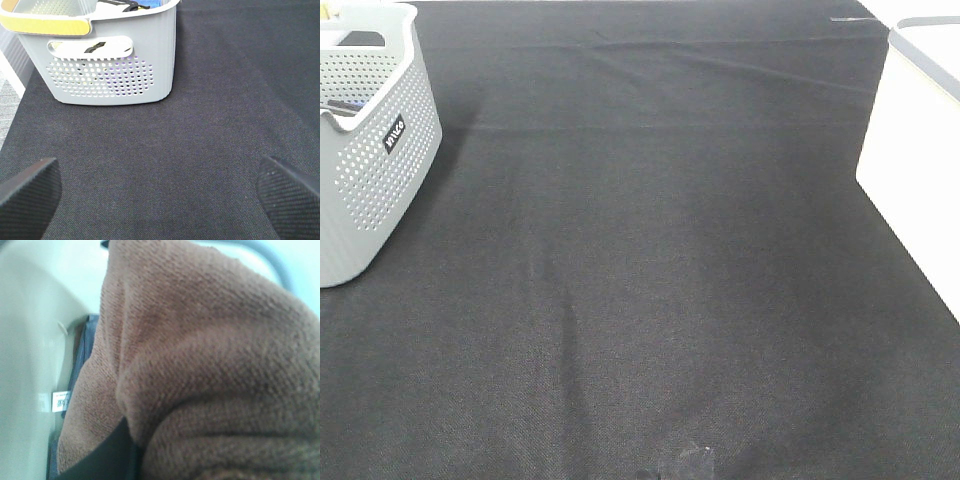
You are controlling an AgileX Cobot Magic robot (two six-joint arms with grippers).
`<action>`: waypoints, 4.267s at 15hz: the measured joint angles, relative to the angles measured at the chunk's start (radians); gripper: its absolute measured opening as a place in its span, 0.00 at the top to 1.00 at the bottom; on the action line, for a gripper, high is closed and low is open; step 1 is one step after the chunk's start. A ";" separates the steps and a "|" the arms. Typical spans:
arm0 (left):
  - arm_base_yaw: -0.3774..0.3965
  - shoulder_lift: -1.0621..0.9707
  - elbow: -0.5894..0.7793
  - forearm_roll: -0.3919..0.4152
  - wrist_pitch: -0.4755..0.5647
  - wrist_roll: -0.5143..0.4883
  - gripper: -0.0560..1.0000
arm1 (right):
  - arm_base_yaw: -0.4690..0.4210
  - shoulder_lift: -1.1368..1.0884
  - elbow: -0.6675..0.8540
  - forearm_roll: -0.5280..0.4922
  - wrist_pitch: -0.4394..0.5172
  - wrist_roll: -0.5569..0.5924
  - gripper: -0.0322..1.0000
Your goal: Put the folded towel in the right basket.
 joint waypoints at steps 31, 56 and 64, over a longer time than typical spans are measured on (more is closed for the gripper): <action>0.000 0.000 0.000 -0.003 0.000 0.000 0.01 | 0.135 -0.147 0.002 0.058 0.093 0.201 0.03; 0.000 0.000 0.000 -0.006 0.000 0.000 0.01 | 0.219 -1.715 1.075 0.110 0.355 0.279 0.03; 0.000 0.000 0.000 -0.006 0.000 0.000 0.01 | 0.219 -1.715 1.080 0.112 0.336 0.287 0.03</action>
